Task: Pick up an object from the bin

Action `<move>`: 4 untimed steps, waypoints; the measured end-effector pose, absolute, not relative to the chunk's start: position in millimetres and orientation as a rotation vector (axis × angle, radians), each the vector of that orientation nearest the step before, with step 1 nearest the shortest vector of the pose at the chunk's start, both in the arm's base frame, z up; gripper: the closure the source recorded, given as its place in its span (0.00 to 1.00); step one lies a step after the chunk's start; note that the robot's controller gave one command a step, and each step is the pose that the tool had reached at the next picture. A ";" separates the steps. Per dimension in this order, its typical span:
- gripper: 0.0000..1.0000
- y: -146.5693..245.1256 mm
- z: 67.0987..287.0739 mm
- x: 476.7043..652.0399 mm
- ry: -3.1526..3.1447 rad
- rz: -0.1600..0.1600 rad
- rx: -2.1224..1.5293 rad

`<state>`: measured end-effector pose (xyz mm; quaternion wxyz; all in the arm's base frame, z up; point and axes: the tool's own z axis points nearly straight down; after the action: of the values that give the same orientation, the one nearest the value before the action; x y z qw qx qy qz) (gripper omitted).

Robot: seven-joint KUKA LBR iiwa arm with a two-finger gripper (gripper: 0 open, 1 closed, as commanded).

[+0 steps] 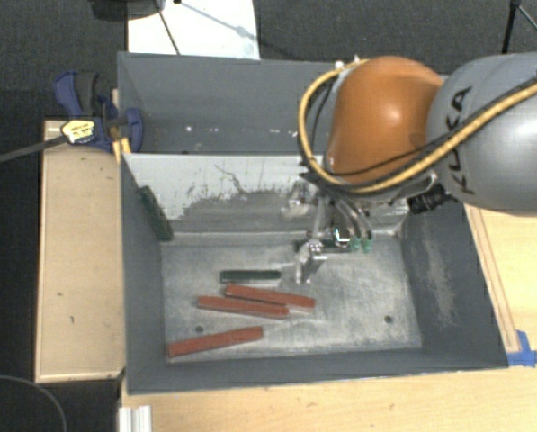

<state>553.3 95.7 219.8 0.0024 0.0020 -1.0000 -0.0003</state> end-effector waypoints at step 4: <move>0.00 92.7 205.6 546.0 -3.147 -0.002 0.235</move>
Offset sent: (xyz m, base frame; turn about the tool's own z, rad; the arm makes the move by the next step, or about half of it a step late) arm -0.0006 0.0055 -0.1303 -0.1785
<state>546.0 92.7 205.6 -0.0069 0.0746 -0.9972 -0.0007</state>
